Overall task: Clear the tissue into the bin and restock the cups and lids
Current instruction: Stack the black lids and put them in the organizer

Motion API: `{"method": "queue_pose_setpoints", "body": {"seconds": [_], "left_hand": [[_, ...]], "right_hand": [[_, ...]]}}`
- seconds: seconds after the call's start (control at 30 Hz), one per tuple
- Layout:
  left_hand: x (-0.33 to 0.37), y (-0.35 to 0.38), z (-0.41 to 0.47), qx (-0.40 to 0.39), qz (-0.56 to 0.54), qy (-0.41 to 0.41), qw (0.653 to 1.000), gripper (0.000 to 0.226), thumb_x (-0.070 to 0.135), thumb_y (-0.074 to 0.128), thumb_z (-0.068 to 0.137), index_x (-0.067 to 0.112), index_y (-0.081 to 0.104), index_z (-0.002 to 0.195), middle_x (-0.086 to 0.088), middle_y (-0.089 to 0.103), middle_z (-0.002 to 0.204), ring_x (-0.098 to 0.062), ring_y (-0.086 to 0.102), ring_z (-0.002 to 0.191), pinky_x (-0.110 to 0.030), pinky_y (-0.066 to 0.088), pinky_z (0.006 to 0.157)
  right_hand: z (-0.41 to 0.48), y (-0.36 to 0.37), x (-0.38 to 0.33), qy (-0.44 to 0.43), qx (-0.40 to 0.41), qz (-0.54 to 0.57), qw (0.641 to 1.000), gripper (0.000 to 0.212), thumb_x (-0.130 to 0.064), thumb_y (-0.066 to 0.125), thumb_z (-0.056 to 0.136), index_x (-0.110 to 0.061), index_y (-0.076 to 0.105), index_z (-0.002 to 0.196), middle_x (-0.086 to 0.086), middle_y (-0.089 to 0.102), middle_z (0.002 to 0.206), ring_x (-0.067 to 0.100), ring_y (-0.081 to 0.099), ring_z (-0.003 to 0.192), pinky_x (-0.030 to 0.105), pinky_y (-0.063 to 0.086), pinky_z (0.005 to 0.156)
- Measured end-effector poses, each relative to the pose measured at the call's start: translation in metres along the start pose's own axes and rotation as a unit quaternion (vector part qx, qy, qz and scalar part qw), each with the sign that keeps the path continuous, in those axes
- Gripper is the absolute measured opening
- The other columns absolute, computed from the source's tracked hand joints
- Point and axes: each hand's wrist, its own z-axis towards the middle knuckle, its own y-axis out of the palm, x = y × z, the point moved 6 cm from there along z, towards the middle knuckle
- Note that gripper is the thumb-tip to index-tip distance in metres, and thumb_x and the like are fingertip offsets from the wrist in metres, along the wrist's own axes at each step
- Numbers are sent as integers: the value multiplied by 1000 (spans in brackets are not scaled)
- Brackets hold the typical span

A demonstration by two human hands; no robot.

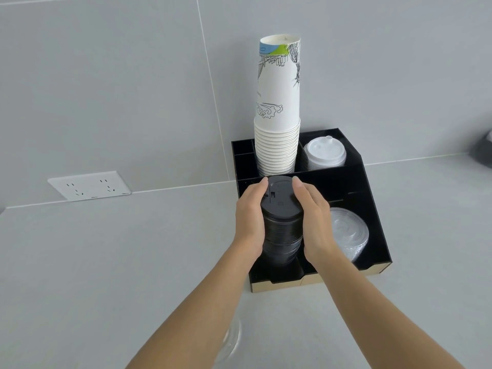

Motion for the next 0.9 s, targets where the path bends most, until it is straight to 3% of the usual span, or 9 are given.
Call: {"method": "queue_pose_setpoints", "body": {"seconds": [0.27,0.47,0.6,0.77,0.9], "left_hand": [[-10,-2,0,18,-26,36,999,25,28,47,91,12,67,89,-13,66,95,-25,60,92,-29,48,76],[-8,-2,0,8,-12,41,999,41,43,49,79,9,68,92,-14,69,99,-28,63,98,-37,49,85],[0,-2,-2,-23,5,37,999,49,49,48,82,9,69,101,-13,71,105,-27,65,103,-42,49,97],[16,-10,-7,6,33,63,997,44,47,45,91,11,68,105,-7,71,105,-18,64,103,-39,45,100],[32,-24,-19,20,68,109,991,55,53,44,78,16,64,113,-4,68,112,-9,59,110,-29,39,101]], "right_hand": [[-1,1,10,1,21,25,999,24,-19,48,95,-6,64,107,7,69,97,13,64,88,25,52,77],[-2,1,8,2,21,22,1000,30,-31,49,95,-8,67,102,7,71,96,18,66,93,29,52,83],[-4,0,1,-16,-7,-6,1000,29,-41,47,94,-23,70,90,-6,73,89,8,67,91,22,50,81],[-7,-8,-12,-57,-8,-36,998,23,-39,45,96,-30,58,112,-23,61,103,-21,55,91,-1,40,74],[-14,-17,-24,-99,10,-48,994,42,-32,47,96,-18,45,136,-30,55,102,-25,52,92,1,39,81]]}}
